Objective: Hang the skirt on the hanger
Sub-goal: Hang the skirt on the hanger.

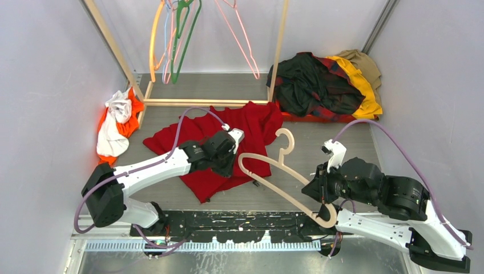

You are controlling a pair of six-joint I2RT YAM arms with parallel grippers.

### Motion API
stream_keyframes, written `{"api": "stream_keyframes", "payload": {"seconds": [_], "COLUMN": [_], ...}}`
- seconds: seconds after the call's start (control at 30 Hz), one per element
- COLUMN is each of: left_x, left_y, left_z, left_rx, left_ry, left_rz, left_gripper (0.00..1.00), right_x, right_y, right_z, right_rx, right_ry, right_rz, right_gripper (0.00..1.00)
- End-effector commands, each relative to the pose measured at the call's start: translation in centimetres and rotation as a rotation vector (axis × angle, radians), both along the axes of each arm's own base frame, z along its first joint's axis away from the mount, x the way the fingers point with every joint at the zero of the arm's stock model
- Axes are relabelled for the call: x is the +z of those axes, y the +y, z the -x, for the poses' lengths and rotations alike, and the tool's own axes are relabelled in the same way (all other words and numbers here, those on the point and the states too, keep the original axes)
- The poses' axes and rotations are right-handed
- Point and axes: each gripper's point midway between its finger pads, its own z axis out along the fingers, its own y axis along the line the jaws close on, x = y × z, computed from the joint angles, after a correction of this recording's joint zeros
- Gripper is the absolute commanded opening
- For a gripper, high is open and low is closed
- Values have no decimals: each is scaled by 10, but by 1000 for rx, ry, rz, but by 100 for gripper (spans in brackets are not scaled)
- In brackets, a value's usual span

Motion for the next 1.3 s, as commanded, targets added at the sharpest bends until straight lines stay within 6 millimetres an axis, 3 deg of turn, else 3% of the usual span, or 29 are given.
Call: {"api": "stream_keyframes", "payload": {"seconds": [0.0,0.3,0.7,0.93,1.1,1.27], "left_x": [10,19,44,58,77,107], "left_y": [-9,-4,-4,-3,-5,-8], "left_z": [3,-32,-59,-55,-50,-43], "left_rx": [-11,74,100,89,72,58], "left_ry": [12,-59,-95,-99,-108,-122], "left_rz": [66,-11,21,59,109,179], "left_gripper": [6,4,4,4,4,4], "right_x": [11,15,4,-4,-26,-29], "right_y": [5,6,38,43,66,88], "right_z": [4,24,28,-11,-38,-63], "right_rx": [40,114,183,10,-47,-99], "right_ry": [-7,45,105,7,-41,-124], "right_rz": [-33,-68,-140,-145,-145,-223], "right_gripper": [2,2,2,2,2,2]}}
